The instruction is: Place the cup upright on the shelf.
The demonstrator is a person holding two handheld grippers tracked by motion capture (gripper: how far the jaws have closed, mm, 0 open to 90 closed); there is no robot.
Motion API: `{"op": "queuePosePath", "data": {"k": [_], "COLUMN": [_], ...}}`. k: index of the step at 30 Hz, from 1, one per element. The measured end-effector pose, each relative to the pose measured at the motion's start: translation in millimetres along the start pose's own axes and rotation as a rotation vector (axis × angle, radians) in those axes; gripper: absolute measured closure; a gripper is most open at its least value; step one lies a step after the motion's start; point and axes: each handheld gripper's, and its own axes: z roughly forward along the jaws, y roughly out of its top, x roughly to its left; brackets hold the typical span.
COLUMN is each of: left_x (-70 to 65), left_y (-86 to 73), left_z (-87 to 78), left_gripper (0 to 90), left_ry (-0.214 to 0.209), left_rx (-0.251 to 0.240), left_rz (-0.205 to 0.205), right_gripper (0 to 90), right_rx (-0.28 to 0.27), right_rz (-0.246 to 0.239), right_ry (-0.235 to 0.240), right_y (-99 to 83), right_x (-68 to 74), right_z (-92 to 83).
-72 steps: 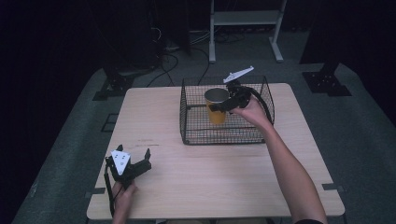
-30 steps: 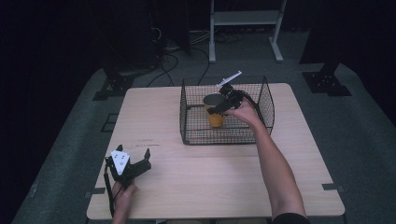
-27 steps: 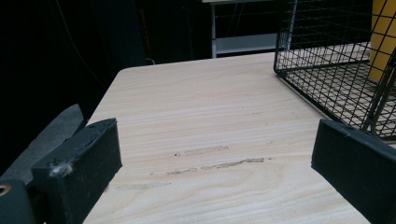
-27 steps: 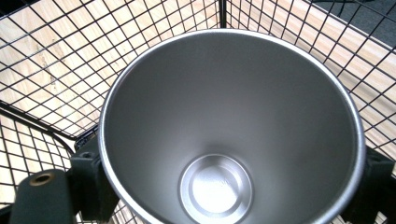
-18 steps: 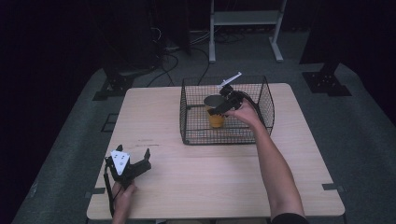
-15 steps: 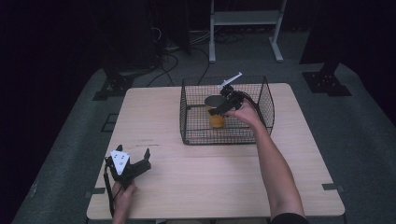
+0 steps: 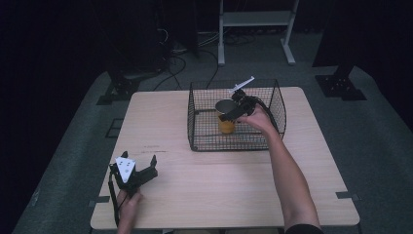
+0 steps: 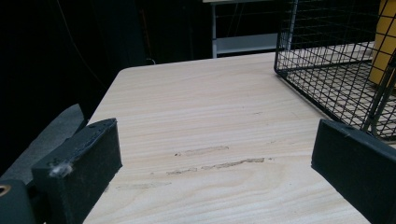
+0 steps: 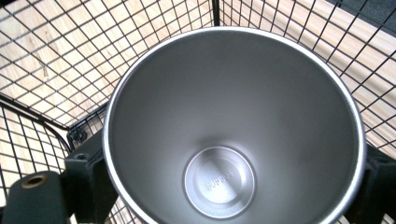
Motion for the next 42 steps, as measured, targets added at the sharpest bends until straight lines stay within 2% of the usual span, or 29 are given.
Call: {"op": "queuePosePath", "data": {"k": [6,19,28,33,38,42], "left_x": [0.1,0.1,-0.6,-1.0,-1.1,-1.1], "left_y": [0.0,0.0,0.1,0.1,0.1,0.1], "left_z": [-0.1,0.1,0.5,0.4,0.4,0.6], "left_gripper": [0.8,0.8,0.8,0.8,0.8,0.8], "left_ry": [0.001,0.002,0.002,0.003,0.004,0.004], "left_rx": [0.001,0.002,0.002,0.003,0.004,0.003], "left_rz": [-0.002,-0.001,0.002,0.007,0.008,0.011], "right_gripper": [9.5,5.7,2.6,2.6,2.6,2.5], "right_rx": [0.01,0.01,-0.032,-0.037,-0.07,-0.115], "right_rz": [-0.011,-0.016,-0.008,-0.007,0.0,0.02], "right_ry": [-0.017,0.0,0.0,-0.006,-0.009,0.006], "right_y": [0.3,1.9,4.4,5.3,6.8,7.1], "right_x": [0.7,4.8,5.3,6.0,5.3,2.5], "right_z": [-2.3,-4.5,-14.4,-17.6,-25.3,-33.7]}}
